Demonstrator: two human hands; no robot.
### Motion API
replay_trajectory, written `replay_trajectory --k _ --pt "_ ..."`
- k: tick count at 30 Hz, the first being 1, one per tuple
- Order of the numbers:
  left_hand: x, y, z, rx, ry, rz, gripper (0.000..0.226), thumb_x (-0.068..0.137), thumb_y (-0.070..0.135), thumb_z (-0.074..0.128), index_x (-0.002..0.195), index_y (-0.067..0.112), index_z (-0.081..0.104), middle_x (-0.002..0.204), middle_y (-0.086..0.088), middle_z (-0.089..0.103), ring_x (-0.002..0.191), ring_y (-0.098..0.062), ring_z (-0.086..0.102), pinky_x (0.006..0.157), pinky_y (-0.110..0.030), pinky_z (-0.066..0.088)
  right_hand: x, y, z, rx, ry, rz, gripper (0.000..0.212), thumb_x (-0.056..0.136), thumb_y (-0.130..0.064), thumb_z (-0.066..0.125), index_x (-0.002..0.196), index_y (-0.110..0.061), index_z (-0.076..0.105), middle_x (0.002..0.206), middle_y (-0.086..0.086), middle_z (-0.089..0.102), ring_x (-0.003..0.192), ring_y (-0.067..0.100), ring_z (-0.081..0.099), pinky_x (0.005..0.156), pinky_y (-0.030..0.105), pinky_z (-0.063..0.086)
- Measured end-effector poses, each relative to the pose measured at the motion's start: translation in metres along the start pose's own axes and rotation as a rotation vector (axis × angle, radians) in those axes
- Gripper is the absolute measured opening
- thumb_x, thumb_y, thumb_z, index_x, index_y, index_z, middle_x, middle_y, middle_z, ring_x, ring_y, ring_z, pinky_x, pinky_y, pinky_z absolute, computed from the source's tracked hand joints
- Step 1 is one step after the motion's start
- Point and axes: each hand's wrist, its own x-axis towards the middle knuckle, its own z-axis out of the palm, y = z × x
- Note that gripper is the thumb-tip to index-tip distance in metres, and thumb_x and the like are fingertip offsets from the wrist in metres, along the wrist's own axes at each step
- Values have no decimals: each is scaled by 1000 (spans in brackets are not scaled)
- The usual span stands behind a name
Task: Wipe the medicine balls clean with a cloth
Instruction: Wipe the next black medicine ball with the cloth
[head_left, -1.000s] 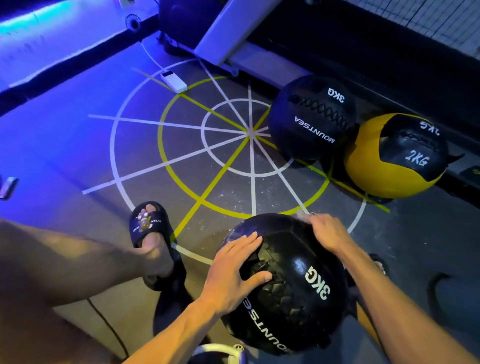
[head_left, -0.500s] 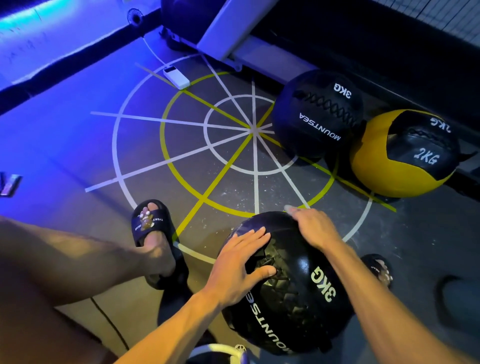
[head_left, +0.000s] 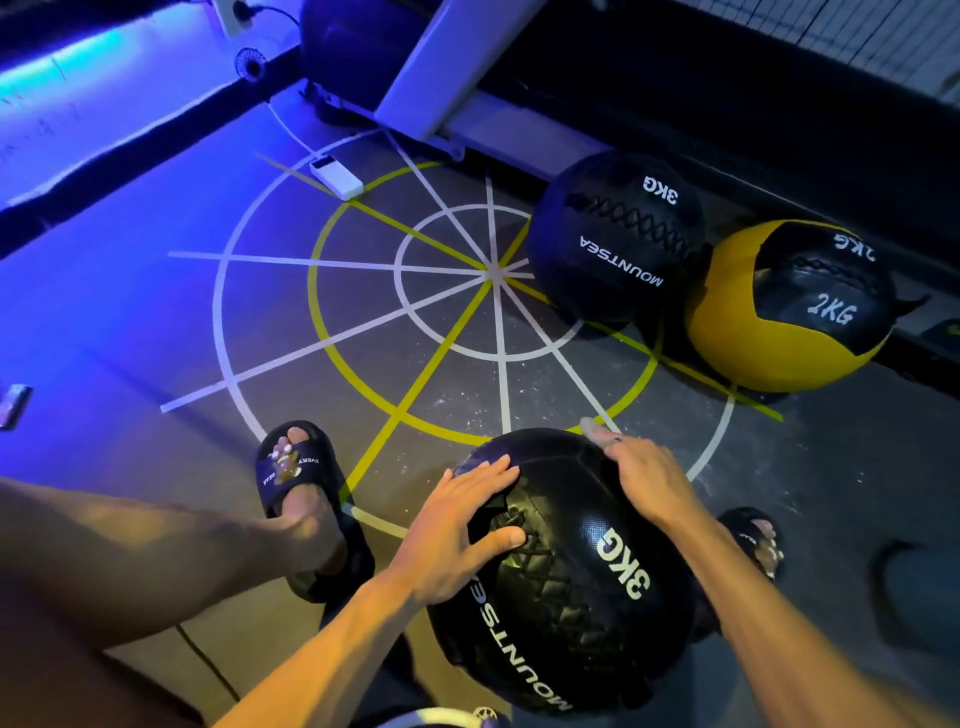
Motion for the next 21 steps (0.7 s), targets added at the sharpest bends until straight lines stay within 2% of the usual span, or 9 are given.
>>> replay_trajectory --k 3,5,6,9,11,13,15,17,21 --pt "3 -5 -10 -5 -38 -18 68 88 81 48 149 53 33 163 28 26 152 8 16 127 -42 -1 -6 -17 13 -1 19 -89 48 101 -33 32 142 -31 58 147 -21 49 137 0 40 118 28 27" --pt "6 -6 -16 7 -73 -22 69 87 83 47 148 53 33 162 28 26 151 9 15 127 -44 -2 -12 -21 21 18 -24 -178 57 92 -41 31 136 -28 64 145 -17 55 138 0 42 121 35 28" --pt "8 -6 -18 14 -89 -19 70 87 83 47 148 53 33 162 30 26 151 10 14 127 -44 -3 -17 -22 22 43 -53 -240 59 88 -43 31 132 -27 67 142 -16 59 137 0 45 120 34 30" --pt "9 -5 -19 17 -116 -3 71 87 82 48 149 51 34 162 31 25 151 9 13 127 -45 -4 -28 -13 16 123 -134 -396 49 91 -29 37 124 -23 73 132 -17 65 133 -5 48 117 19 30" --pt "12 -3 -17 11 -133 -3 71 89 80 49 151 50 34 163 29 23 152 9 11 127 -46 -5 -31 -2 5 148 -88 -335 47 92 -23 37 125 -26 71 131 -25 61 132 -8 47 114 13 28" --pt "19 2 -16 46 -118 -8 73 90 78 47 154 47 34 165 28 20 153 7 10 129 -48 -1 -28 10 -2 122 35 -205 49 94 -27 35 133 -31 65 136 -29 55 134 -5 46 110 10 29" --pt "27 8 -15 141 -50 -20 77 90 80 45 157 44 32 166 25 19 154 2 12 129 -47 10 -23 18 1 105 114 -95 45 103 -23 37 142 -30 59 145 -19 53 139 3 45 109 15 31" --pt "25 14 -13 215 32 -86 84 87 84 43 158 42 29 167 20 21 152 -7 20 124 -41 25 -26 16 8 82 131 -61 44 106 -18 39 144 -29 56 150 -13 51 142 7 42 114 25 31" --pt "11 15 -11 248 151 -162 84 82 86 40 150 36 44 147 17 40 130 -17 42 109 -38 40 -51 13 25 55 179 -41 44 105 -20 40 146 -30 52 154 -13 46 145 7 37 116 31 29"
